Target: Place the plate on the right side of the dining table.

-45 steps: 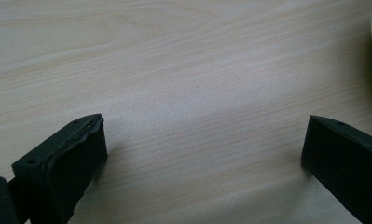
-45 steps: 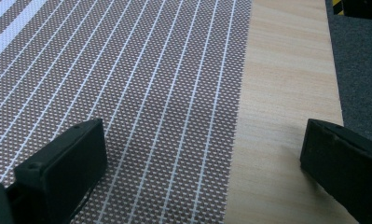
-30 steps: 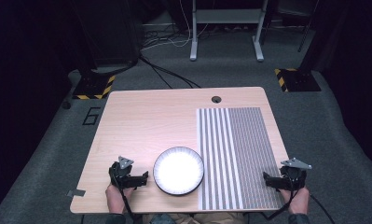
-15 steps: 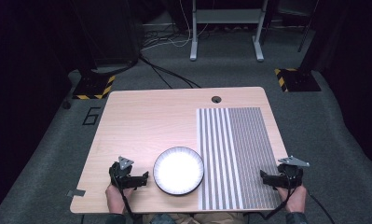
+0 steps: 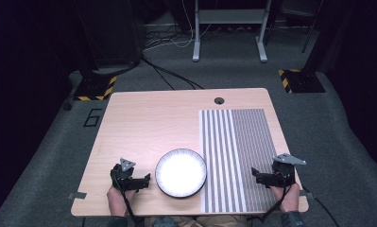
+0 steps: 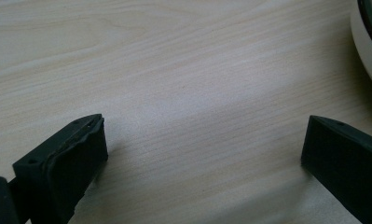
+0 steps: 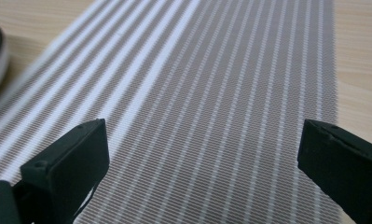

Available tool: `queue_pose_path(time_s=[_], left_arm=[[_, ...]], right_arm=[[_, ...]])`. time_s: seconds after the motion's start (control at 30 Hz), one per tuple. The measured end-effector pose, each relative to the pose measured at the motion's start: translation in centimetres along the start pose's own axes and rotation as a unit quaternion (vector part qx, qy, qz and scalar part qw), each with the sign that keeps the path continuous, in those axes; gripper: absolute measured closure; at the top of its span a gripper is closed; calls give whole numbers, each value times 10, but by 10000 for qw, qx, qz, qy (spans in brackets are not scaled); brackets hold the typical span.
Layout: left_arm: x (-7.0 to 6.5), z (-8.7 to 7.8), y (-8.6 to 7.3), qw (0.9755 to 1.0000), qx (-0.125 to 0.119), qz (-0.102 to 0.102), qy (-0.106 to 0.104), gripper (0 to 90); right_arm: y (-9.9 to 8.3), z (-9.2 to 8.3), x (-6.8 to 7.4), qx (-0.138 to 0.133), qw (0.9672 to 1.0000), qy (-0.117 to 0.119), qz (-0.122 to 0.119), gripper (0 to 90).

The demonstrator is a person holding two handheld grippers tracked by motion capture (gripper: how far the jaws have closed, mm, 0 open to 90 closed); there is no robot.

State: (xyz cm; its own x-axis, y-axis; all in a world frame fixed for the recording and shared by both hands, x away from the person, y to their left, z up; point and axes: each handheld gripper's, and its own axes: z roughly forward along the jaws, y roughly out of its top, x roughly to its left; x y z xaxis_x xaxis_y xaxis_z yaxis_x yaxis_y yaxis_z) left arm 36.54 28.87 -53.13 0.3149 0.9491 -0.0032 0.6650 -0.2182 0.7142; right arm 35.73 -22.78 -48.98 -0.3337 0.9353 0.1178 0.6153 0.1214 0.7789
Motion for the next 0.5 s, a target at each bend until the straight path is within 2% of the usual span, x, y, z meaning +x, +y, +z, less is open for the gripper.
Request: queue_pose_path(time_s=[0.13,0.5], left_arm=[[0,0,0,10000,-1,-11,5,1],[0,0,0,10000,-7,-27,3,2]], right_arm=[[6,9,10,52,9997,230,-64,11],[18,23,38,150,9977,566,-334,0]])
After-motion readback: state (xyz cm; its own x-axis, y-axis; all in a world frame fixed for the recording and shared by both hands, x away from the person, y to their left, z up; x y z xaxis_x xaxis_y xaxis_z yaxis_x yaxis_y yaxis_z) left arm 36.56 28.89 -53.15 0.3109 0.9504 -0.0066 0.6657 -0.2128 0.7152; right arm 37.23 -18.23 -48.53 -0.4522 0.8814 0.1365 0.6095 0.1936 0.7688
